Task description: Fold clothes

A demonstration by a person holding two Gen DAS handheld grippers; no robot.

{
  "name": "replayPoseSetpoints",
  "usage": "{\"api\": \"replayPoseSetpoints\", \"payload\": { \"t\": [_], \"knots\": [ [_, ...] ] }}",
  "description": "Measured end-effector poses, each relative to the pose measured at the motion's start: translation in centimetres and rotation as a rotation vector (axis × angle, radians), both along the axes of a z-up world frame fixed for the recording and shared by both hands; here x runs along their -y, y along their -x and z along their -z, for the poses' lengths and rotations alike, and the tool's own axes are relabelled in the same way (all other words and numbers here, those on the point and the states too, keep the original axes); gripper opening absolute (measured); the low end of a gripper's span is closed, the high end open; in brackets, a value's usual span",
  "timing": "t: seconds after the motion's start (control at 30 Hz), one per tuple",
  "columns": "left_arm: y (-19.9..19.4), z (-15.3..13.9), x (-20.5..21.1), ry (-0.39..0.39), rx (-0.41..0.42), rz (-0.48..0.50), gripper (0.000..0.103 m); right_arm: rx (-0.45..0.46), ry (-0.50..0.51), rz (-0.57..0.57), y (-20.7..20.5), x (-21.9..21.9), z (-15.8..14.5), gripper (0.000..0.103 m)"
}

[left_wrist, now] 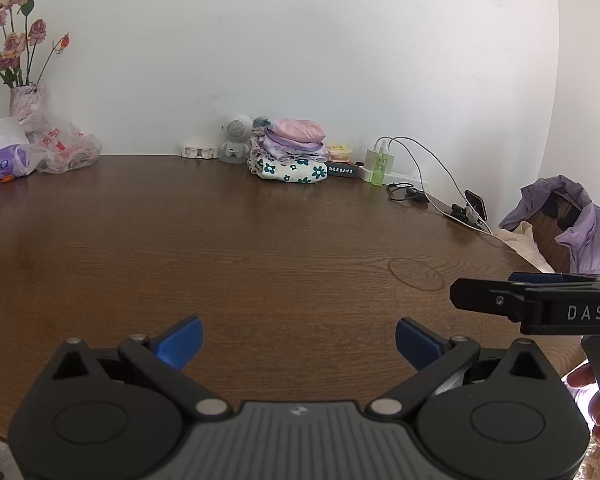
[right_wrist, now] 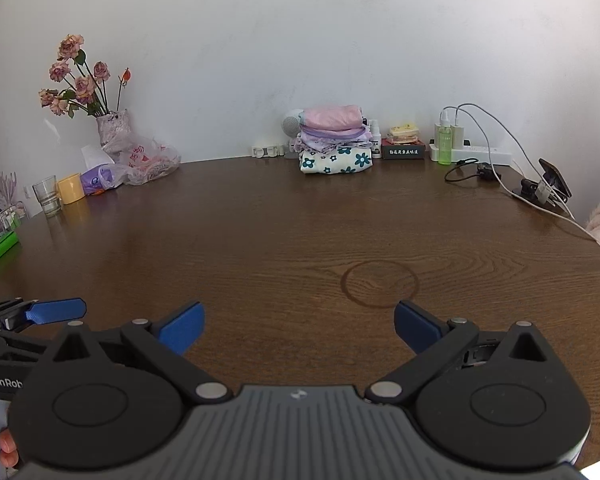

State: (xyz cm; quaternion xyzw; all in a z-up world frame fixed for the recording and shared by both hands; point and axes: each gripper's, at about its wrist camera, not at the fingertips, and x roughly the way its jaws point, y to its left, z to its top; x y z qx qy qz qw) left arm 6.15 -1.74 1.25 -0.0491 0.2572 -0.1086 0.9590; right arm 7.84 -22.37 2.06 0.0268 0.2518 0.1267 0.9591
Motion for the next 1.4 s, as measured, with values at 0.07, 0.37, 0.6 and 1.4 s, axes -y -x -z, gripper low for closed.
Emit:
{"api": "replayPoseSetpoints", "payload": {
  "t": [0.07,0.37,0.6,1.4],
  "knots": [
    [0.7,0.5,0.1,0.008,-0.006,0.007,0.103,-0.006,0.008,0.003,0.9,-0.2,0.5,0.103],
    [2.9,1.8,-0.1,0.037,-0.005,-0.008,0.103,-0.034,-0.004,0.035,3.2,-0.2,1.7,0.103],
    [3.6,2.2,-0.7,0.068,-0.001,-0.017,0.103,-0.021,0.033,0.044,4.2,-0.8,1.8,0.103],
    [4.0,1.7,-0.4,0.036,0.042,-0.037,0.103,-0.03,0.057,0.04,4.2,-1.5,2.5,0.103]
  ]
}}
